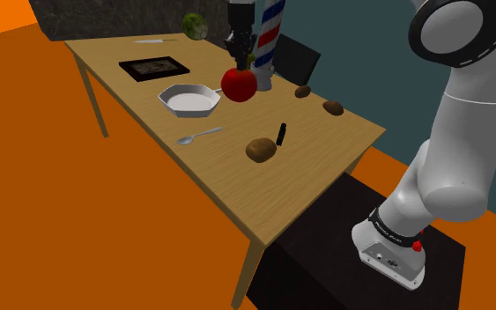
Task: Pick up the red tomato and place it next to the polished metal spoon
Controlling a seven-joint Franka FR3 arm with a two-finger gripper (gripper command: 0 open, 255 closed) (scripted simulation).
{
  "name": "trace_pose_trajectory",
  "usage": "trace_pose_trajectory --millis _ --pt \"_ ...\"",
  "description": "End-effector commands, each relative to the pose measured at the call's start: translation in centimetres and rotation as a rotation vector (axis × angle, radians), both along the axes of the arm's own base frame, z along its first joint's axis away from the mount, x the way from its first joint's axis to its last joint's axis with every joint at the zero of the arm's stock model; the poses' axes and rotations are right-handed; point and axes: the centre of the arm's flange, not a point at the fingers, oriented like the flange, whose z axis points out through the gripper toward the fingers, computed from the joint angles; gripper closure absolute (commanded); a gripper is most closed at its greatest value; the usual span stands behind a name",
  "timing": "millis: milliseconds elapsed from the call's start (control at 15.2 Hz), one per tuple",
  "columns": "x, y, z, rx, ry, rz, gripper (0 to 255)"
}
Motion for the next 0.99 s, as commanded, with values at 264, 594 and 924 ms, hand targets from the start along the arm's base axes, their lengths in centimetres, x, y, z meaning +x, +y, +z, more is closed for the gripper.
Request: trace_pose_trajectory --millis 264,594,924 --pt "-0.1 0.1 -3.2 0.0 -0.001 0.0 255" --pt "-0.1 0.1 -5.9 0.0 -0.001 0.0 255" --pt "-0.1 0.1 -8.5 0.0 -0.001 0.0 255"
